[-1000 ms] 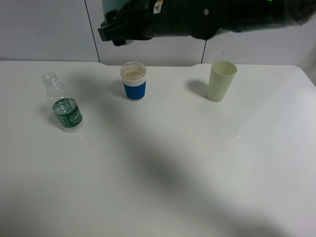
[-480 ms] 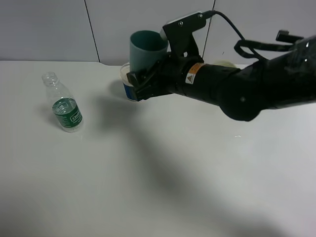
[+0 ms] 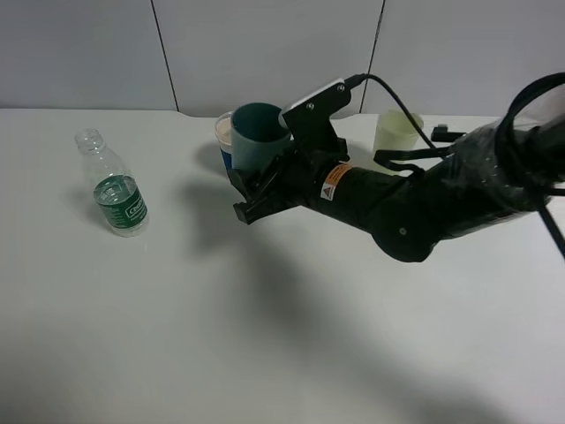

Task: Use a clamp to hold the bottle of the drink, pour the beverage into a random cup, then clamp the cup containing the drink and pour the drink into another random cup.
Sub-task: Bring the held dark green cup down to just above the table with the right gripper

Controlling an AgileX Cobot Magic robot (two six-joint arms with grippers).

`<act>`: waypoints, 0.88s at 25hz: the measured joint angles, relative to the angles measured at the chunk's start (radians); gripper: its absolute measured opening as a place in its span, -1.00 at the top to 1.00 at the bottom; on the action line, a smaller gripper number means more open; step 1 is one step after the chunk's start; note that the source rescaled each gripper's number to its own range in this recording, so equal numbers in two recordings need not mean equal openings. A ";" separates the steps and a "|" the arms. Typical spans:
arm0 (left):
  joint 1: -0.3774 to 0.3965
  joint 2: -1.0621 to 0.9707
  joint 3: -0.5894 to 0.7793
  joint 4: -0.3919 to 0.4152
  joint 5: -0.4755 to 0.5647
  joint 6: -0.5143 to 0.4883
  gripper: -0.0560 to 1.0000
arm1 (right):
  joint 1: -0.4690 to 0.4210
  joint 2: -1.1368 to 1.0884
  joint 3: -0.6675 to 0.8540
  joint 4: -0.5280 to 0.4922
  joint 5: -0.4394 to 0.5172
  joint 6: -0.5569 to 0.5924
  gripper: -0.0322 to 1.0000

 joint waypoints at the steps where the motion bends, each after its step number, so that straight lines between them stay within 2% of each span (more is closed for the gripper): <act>1: 0.000 0.000 0.000 0.000 0.000 0.000 -1.00 | 0.000 0.061 0.000 0.000 -0.059 0.001 0.93; 8: 0.000 0.000 0.000 0.000 0.000 0.000 -1.00 | 0.000 0.198 -0.002 0.002 -0.141 0.045 0.93; 22: 0.000 0.000 0.000 0.000 0.000 0.000 -1.00 | 0.000 0.294 -0.003 0.013 -0.143 0.045 0.93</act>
